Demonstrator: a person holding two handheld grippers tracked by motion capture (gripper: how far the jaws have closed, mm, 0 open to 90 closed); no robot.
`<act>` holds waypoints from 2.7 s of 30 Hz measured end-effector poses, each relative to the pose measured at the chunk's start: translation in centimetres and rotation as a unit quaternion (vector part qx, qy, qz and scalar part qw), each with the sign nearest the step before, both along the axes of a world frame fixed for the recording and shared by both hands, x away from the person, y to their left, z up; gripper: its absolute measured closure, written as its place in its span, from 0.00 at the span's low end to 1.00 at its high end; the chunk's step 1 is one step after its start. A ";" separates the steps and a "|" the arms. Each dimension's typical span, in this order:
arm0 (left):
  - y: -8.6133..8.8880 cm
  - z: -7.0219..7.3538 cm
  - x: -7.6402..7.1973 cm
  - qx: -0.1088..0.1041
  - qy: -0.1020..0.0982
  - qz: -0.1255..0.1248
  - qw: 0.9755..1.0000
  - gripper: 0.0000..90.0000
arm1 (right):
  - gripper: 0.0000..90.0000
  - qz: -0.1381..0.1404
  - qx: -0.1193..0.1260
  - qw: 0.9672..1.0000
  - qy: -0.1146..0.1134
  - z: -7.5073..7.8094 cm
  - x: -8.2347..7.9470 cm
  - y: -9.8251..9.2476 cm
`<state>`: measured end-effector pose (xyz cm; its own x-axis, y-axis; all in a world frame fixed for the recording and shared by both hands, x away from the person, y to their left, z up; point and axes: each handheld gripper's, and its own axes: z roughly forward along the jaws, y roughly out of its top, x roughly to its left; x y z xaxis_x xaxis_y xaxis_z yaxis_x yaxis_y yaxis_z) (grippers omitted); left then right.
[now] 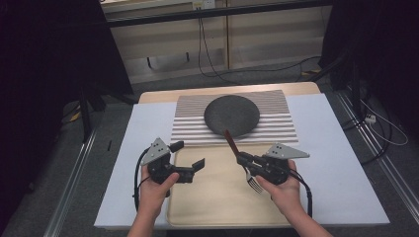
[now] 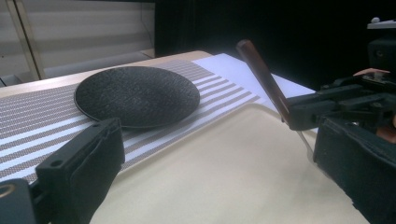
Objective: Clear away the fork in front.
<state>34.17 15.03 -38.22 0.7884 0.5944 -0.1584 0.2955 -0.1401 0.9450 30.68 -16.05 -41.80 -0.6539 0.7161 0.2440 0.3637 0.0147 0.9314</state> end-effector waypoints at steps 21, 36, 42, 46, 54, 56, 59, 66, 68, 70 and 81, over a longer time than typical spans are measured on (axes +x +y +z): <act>-2.8 -0.3 0.6 -0.004 0.032 0.009 0.999 0.04 | 0.87 0.018 -0.020 1.000 -0.003 -0.4 -0.1 1.8; -3.7 -0.5 0.9 -0.036 0.063 0.007 0.997 0.19 | 0.87 0.018 -0.032 0.999 -0.013 -0.4 -0.4 2.6; -4.3 -0.9 1.4 -0.060 0.089 0.000 0.994 0.41 | 0.87 0.017 -0.037 0.999 -0.022 -0.3 -0.4 2.9; -4.7 -1.1 1.5 -0.069 0.099 -0.007 0.993 0.58 | 0.87 0.021 -0.040 0.999 -0.023 -0.3 -0.4 3.2; -4.5 -1.0 2.1 -0.119 0.148 -0.058 0.980 0.89 | 0.86 0.026 -0.039 0.998 -0.045 -0.5 -0.4 3.4; -4.2 -0.9 2.1 -0.128 0.159 -0.061 0.977 0.89 | 0.85 0.035 -0.027 0.998 -0.040 -0.5 -0.4 3.4; -3.4 -0.4 2.1 -0.120 0.148 -0.056 0.980 0.90 | 0.77 0.037 -0.027 0.998 -0.047 -0.3 -0.5 3.2; -1.1 0.3 2.1 -0.114 0.144 -0.046 0.982 0.90 | 0.63 0.006 -0.024 0.999 -0.049 -0.1 -0.5 1.6; -0.6 0.5 2.1 -0.112 0.144 -0.045 0.982 0.90 | 0.59 0.001 -0.025 0.998 -0.050 -0.1 -0.4 1.0; -0.3 0.7 2.0 -0.110 0.145 -0.044 0.982 0.90 | 0.55 -0.005 -0.026 0.998 -0.049 -0.1 -0.4 0.6; 2.9 1.0 2.1 -0.079 0.163 -0.040 0.983 0.90 | 0.41 -0.025 -0.034 0.997 -0.061 -0.1 -0.2 -1.5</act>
<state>36.24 17.92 -37.26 0.7238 0.4795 -0.4962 0.5802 -0.0337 0.8138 30.46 -17.53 -41.89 -0.6393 0.7603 0.1150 0.2504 0.0645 0.9660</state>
